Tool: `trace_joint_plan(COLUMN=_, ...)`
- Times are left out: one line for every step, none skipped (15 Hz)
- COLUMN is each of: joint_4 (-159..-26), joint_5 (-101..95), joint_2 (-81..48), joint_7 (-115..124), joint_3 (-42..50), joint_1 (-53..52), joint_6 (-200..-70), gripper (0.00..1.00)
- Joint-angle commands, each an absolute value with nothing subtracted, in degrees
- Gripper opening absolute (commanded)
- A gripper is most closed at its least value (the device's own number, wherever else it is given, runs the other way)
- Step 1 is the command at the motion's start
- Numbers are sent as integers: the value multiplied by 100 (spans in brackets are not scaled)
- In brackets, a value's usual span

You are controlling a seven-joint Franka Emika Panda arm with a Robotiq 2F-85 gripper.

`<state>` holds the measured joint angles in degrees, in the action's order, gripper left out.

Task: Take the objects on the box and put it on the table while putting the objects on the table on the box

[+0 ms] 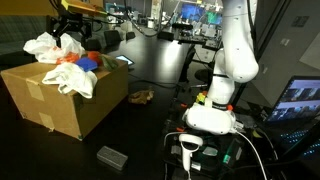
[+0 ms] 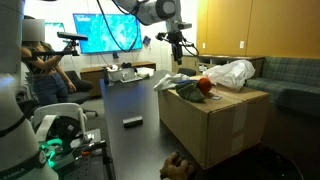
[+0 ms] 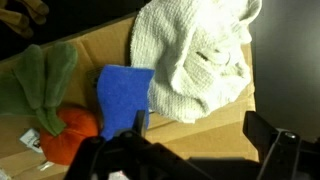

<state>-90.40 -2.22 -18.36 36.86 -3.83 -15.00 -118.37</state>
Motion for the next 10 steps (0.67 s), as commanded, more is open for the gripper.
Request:
trace_joint_plan(joint_4=-8797, joint_5=-275, joint_2=-2100, joint_7=3584, joint_3=-539, joint_1=-1614, joint_6=-11705, gripper=100)
trace_joint_plan(joint_4=-8770, joint_5=-262, joint_2=-2182, joint_7=3561, joint_3=-571, joint_1=-1643, joint_6=-11706, gripper=100)
trace_joint_plan(joint_4=-8713, joint_5=-238, joint_2=-2307, joint_7=3524, joint_3=-599, joint_1=-1666, joint_6=-11702, gripper=100)
trace_joint_plan(joint_4=-8680, joint_5=-210, joint_2=-2405, joint_7=3481, joint_3=-622, joint_1=-1682, joint_6=-11700, gripper=100)
trace_joint_plan(joint_4=-8642, joint_5=-174, joint_2=-2502, joint_7=3433, joint_3=-640, joint_1=-1687, joint_6=-11685, gripper=100)
trace_joint_plan(joint_4=-8601, joint_5=-192, joint_2=-2617, joint_7=3434, joint_3=-634, joint_1=-1711, joint_6=-11688, gripper=100)
trace_joint_plan(joint_4=-8552, joint_5=-178, joint_2=-2726, joint_7=3449, joint_3=-624, joint_1=-1724, joint_6=-11689, gripper=100)
trace_joint_plan(joint_4=-8535, joint_5=-130, joint_2=-2802, joint_7=3390, joint_3=-626, joint_1=-1709, joint_6=-11691, gripper=100)
trace_joint_plan(joint_4=-8492, joint_5=-114, joint_2=-2895, joint_7=3370, joint_3=-614, joint_1=-1708, joint_6=-11691, gripper=100)
trace_joint_plan(joint_4=-8477, joint_5=-87, joint_2=-2954, joint_7=3342, joint_3=-604, joint_1=-1697, joint_6=-11696, gripper=100)
